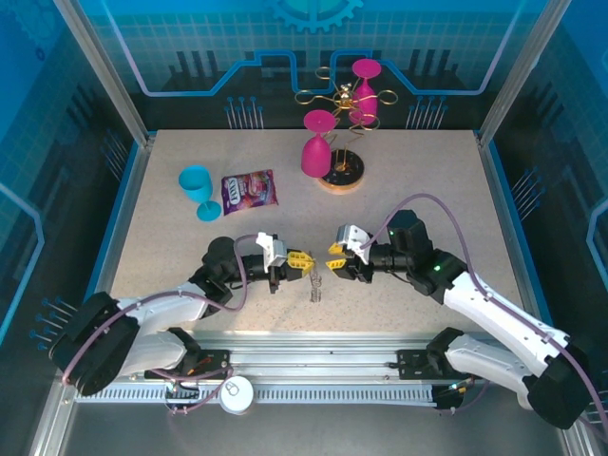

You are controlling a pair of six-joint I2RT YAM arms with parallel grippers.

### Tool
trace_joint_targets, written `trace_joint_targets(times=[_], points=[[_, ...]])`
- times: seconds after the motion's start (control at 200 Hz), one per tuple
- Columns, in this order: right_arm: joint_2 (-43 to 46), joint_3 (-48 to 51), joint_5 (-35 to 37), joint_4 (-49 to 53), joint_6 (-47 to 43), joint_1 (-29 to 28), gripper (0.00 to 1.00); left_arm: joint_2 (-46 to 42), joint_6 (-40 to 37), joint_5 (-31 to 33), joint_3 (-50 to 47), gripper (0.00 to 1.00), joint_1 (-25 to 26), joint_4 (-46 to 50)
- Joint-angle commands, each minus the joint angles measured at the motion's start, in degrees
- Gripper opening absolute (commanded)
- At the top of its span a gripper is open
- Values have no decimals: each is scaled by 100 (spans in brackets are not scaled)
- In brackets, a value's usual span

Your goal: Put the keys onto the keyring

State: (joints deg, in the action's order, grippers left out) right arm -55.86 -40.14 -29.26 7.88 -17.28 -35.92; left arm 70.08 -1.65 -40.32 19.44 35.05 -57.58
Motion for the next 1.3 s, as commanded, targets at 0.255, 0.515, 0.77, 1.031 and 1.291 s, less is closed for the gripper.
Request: trace_joint_targets(times=[0.255,0.515,0.77,1.031,1.291], points=[[-171,115,-559,-1111,532,-31,25,625,1019,-71,-98,0,57,-2126],[-276,85,-732,-1327,627,-77,21,541,973,-132,-98,0,55,-1976],[-449,53,-870,-1500,683,-152,3,499,1004,-152,-89,0,55,-2011],[-334,-314,-451,-414,-75,-144,0,63,462,274,-209,31,42,-1064],[-869,-1522,439,2006,-1381,-395,0,-952,-1302,700,482,34,48,2800]])
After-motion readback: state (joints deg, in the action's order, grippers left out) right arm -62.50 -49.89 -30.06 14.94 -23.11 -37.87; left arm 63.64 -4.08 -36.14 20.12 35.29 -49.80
